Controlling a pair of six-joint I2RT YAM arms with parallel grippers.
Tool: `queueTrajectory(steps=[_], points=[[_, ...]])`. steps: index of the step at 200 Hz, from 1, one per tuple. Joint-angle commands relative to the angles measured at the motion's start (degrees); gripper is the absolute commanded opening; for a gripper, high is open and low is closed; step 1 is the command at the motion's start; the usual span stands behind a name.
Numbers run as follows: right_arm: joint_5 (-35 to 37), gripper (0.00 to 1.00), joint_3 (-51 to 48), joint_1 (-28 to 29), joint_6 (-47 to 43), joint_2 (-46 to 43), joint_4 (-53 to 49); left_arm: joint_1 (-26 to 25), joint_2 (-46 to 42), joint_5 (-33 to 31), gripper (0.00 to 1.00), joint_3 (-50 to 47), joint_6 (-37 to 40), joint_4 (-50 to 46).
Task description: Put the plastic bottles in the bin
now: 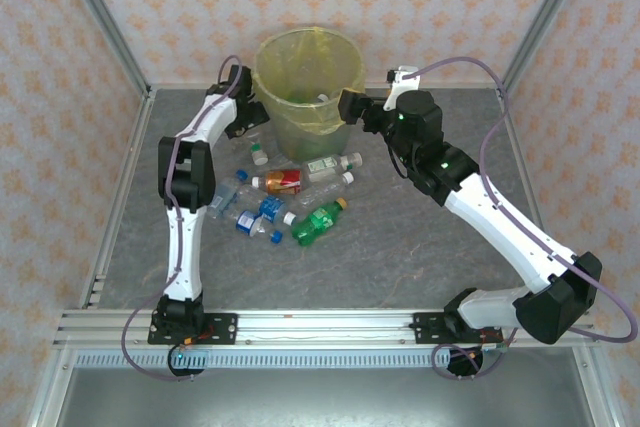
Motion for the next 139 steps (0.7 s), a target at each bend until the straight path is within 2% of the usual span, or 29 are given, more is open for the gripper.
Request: queueTrajectory(steps=[1,24,56,76,139], points=[[1.50,1.00,1.89,0.36,-1.08,0.03,-0.41,-0.41,1.27,-2.07,0.74,1.62,1.31,-3.14],[1.50,1.00,1.83,0.35,-1.13,0.11,-0.42,-0.43,0.69,-2.11,0.64,1.18,1.54,-3.18],[1.15,1.00,1.78,0.31,-1.10,0.12,-0.23,-0.41,-2.67,-3.34,0.62,-1.45,1.51,-1.70],[0.70,1.00,1.85,0.35,-1.09,0.21,-0.09,-0.08,-5.62,-3.18,0.55,-3.68,1.19,0.09],[-0.96,1.00,1.77,0.40,-1.00,0.48,1.14,1.38,-19.12,-3.91,0.56,-12.79,-0.57,4.38]])
